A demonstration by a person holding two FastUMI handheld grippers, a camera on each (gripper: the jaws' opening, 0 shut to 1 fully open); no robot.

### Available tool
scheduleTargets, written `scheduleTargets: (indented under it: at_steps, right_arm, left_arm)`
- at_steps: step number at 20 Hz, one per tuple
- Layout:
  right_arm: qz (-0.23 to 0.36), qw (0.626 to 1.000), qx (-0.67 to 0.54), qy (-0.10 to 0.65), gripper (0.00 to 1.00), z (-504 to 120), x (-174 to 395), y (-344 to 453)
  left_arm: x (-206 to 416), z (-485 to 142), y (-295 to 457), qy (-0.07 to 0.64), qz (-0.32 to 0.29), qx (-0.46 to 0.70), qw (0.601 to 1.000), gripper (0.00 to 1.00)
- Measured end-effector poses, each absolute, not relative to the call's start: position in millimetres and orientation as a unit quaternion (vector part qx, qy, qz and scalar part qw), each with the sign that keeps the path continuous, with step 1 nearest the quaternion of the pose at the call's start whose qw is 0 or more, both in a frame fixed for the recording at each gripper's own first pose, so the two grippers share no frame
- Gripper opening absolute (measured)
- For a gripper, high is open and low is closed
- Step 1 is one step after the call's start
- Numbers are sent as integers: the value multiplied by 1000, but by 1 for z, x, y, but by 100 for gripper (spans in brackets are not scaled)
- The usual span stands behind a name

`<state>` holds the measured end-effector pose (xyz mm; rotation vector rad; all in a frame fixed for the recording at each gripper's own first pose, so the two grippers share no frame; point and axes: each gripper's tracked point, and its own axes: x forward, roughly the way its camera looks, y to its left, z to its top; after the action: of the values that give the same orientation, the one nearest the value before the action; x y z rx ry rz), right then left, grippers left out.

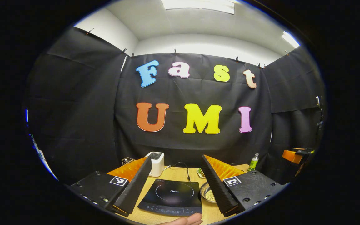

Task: First push the handle of the pot to place it horizontally, then grasp the pot with both hands and set it on the induction cooktop.

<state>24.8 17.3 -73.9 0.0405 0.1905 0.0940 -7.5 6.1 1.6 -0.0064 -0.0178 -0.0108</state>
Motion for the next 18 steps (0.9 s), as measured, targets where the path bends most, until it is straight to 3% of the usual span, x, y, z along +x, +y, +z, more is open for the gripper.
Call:
scheduleTargets:
  at_steps: [2,4,6,8,11,12,18]
  right_arm:
    - [51,991,18,119,69,-92,30,23]
    - [64,987,18,145,48,-111,33,34]
    - [79,982,16,172,37,-129,36,45]
    - [90,977,9,195,37,-148,38,53]
    - [107,967,0,231,19,-179,39,69]
    - [111,963,-1,245,4,-189,40,73]
    - [162,927,-3,339,4,-262,30,121]
  left_arm:
    - [-9,0,4,-10,-8,2,1000,95]
    - [-11,0,2,-12,-13,6,1000,95]
    - [-13,-2,-1,-12,-16,10,1000,95]
    - [-15,-2,-3,-13,-19,12,1000,95]
    - [-16,-6,-5,-14,-22,19,999,95]
    - [-17,-6,-6,-14,-23,21,999,95]
    - [-27,-13,-9,-8,-40,12,999,95]
